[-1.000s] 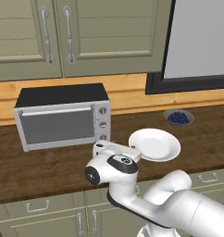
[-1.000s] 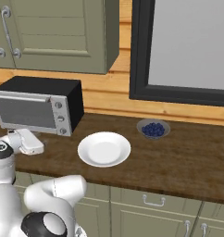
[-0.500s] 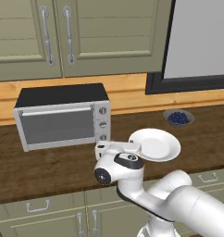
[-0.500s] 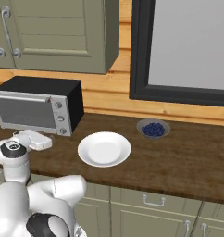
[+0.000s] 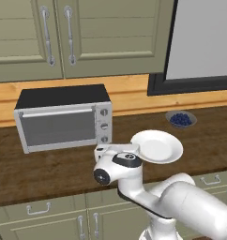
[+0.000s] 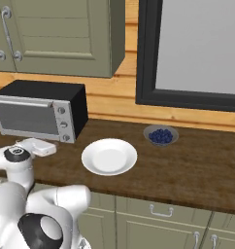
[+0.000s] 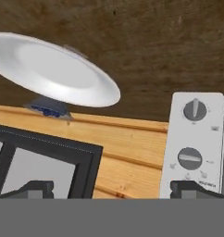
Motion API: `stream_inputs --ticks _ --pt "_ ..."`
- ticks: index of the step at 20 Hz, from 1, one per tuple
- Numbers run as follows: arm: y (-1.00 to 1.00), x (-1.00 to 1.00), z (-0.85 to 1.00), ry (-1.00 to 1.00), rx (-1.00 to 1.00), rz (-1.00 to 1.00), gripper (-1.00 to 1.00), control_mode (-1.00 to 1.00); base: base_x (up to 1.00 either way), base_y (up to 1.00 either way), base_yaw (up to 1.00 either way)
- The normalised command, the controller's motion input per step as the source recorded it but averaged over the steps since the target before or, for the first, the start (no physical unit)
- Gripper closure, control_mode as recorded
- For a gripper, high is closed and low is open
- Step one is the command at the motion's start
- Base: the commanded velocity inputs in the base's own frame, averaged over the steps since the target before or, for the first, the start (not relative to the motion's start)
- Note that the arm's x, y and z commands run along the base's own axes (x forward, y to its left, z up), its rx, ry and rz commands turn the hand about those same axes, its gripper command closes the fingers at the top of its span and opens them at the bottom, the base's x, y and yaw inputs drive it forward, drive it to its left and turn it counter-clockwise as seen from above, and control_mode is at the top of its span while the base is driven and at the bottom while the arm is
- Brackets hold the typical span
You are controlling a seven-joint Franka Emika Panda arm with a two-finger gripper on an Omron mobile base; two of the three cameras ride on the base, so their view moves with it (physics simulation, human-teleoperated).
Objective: Pick up the kebab skewer and baguette bread, and place them inside the toaster oven. Close the toaster oven door and start by setting the timer.
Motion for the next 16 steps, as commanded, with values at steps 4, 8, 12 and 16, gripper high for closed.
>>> stream_inputs --ticks 4,8,12,16 --pt "0.00 0.24 -0.15 0.00 -0.01 0.02 -1.00 -1.00 0.00 0.00 0.00" --pt "0.00 0.25 -0.15 0.00 0.00 0.05 -1.00 -1.00 0.00 0.00 0.00" --pt "0.00 0.21 -0.17 0.00 0.00 0.05 -1.00 -1.00 0.00 0.00 0.00" --pt "0.00 0.25 -0.11 0.00 0.00 0.04 -1.00 -1.00 0.00 0.00 0.00"
